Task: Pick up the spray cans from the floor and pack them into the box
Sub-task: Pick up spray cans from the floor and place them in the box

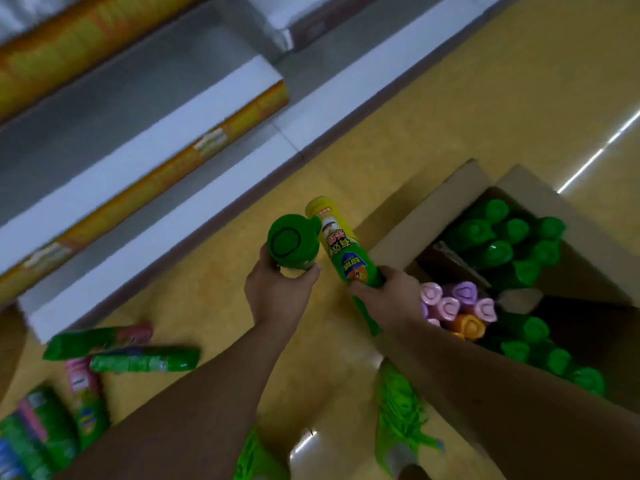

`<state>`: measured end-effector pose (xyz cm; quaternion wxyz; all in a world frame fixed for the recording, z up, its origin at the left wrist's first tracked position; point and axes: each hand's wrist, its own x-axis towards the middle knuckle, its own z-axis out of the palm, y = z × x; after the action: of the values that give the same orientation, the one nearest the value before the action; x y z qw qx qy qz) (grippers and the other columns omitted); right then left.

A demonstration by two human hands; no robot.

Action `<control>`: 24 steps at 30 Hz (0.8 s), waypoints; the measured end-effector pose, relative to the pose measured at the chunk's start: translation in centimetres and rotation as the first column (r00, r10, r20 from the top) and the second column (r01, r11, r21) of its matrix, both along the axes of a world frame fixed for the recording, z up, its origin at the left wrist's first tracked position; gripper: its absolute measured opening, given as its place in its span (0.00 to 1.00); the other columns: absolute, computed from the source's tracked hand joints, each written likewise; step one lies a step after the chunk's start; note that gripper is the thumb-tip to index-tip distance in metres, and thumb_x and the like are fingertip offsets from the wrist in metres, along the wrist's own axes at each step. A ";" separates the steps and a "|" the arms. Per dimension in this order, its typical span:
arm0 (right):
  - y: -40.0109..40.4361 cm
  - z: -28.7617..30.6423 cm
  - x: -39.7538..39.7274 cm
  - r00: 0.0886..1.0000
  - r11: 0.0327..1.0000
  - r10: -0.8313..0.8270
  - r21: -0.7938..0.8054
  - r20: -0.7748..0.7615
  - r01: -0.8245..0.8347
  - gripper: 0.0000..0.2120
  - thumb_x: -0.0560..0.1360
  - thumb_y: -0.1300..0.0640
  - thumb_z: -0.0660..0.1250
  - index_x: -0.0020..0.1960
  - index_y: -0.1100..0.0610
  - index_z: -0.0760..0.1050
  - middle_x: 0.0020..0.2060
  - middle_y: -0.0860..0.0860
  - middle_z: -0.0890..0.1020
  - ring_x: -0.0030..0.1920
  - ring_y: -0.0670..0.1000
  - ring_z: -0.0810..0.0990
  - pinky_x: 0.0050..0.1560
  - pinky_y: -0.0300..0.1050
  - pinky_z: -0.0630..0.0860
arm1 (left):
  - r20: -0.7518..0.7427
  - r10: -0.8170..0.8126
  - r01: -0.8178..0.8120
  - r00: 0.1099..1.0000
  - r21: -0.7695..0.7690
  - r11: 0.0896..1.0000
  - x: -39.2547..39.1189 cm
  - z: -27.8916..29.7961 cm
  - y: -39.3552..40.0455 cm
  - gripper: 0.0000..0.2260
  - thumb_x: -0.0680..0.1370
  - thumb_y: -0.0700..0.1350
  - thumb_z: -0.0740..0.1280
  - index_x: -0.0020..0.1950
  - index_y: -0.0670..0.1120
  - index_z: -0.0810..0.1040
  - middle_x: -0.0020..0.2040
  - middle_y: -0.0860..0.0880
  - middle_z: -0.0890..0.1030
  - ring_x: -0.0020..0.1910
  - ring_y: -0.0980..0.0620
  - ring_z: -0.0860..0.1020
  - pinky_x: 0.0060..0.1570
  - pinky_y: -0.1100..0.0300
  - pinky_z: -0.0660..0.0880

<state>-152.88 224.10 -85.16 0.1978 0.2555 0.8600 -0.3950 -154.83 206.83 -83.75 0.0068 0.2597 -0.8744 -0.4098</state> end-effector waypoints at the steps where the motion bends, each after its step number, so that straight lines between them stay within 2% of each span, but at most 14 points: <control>1: 1.4 0.8 0.1 1.000 1.000 -0.027 -0.003 -0.010 0.027 0.18 0.68 0.44 0.75 0.53 0.53 0.81 0.39 0.50 0.83 0.37 0.47 0.80 0.34 0.41 0.78 | -0.002 -0.032 0.032 1.000 0.005 0.999 -0.5 0.8 1.5 0.25 0.63 0.53 0.83 0.55 0.48 0.80 0.38 0.60 0.75 0.41 0.58 0.74 0.40 0.64 0.67; 4: 5.5 2.8 0.8 0.988 0.988 -0.147 -0.051 -0.039 0.145 0.19 0.67 0.45 0.76 0.54 0.53 0.82 0.39 0.48 0.85 0.37 0.46 0.83 0.38 0.47 0.83 | -0.007 -0.118 0.118 0.993 0.017 0.993 -1.4 2.7 6.1 0.24 0.62 0.53 0.83 0.54 0.49 0.80 0.38 0.60 0.76 0.41 0.57 0.76 0.42 0.63 0.69; 7: 10.0 4.4 2.2 0.969 0.970 -0.239 -0.049 -0.054 0.237 0.17 0.66 0.48 0.77 0.51 0.52 0.82 0.34 0.44 0.83 0.32 0.40 0.81 0.32 0.39 0.81 | -0.013 -0.185 0.185 0.983 0.051 0.981 -1.7 4.2 10.6 0.24 0.62 0.52 0.83 0.54 0.49 0.82 0.43 0.55 0.82 0.43 0.55 0.78 0.43 0.63 0.70; 10: 14.3 5.6 3.9 0.960 0.963 -0.268 0.003 -0.077 0.269 0.20 0.64 0.45 0.76 0.53 0.52 0.83 0.37 0.45 0.84 0.37 0.43 0.82 0.38 0.43 0.81 | -0.014 -0.270 0.271 0.963 0.022 0.962 -1.5 5.2 14.6 0.24 0.62 0.52 0.83 0.55 0.48 0.82 0.46 0.50 0.85 0.46 0.50 0.82 0.42 0.63 0.70; 12: 16.9 6.3 4.9 0.950 0.954 -0.298 0.009 -0.095 0.300 0.21 0.65 0.45 0.77 0.55 0.52 0.82 0.39 0.46 0.84 0.39 0.43 0.82 0.38 0.42 0.80 | -0.012 -0.326 0.326 0.945 -0.002 0.945 -1.6 5.8 17.0 0.25 0.62 0.53 0.83 0.55 0.49 0.81 0.46 0.50 0.85 0.48 0.47 0.83 0.43 0.60 0.73; 14: 19.3 7.1 5.4 0.936 0.940 -0.338 0.016 -0.104 0.341 0.20 0.65 0.45 0.77 0.53 0.53 0.82 0.39 0.47 0.84 0.38 0.44 0.82 0.38 0.45 0.81 | -0.012 -0.364 0.364 0.931 -0.007 0.931 -1.8 6.7 19.4 0.25 0.62 0.53 0.82 0.56 0.50 0.81 0.47 0.50 0.86 0.49 0.47 0.83 0.44 0.59 0.75; 16: 21.7 7.8 5.5 0.930 0.933 -0.354 0.035 -0.099 0.359 0.20 0.65 0.43 0.76 0.53 0.53 0.82 0.39 0.47 0.83 0.38 0.45 0.82 0.39 0.47 0.82 | -0.017 -0.395 0.395 0.919 0.006 0.919 -1.9 7.8 21.7 0.25 0.63 0.52 0.82 0.57 0.50 0.81 0.47 0.51 0.85 0.49 0.49 0.83 0.44 0.62 0.72; 20: 26.8 8.8 5.2 0.937 0.930 -0.343 0.118 -0.069 0.349 0.21 0.66 0.43 0.76 0.53 0.55 0.81 0.41 0.51 0.83 0.40 0.49 0.81 0.39 0.45 0.80 | -0.025 -0.449 0.449 0.893 0.015 0.893 -3.3 9.4 26.4 0.24 0.65 0.51 0.82 0.57 0.48 0.80 0.44 0.53 0.82 0.46 0.51 0.81 0.39 0.66 0.68; 24: 31.7 9.4 3.5 0.949 0.905 -0.315 0.291 -0.028 0.309 0.22 0.65 0.39 0.74 0.50 0.53 0.80 0.41 0.52 0.82 0.42 0.53 0.81 0.40 0.45 0.78 | -0.086 -0.495 0.497 0.864 0.001 0.868 -5.9 9.6 31.1 0.25 0.64 0.52 0.82 0.56 0.46 0.80 0.49 0.48 0.85 0.50 0.49 0.83 0.42 0.65 0.67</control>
<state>-149.38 255.80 -75.75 0.1007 0.4199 0.8547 -0.2880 -160.68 237.91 -74.17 -0.0656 0.0091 -0.9059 -0.4184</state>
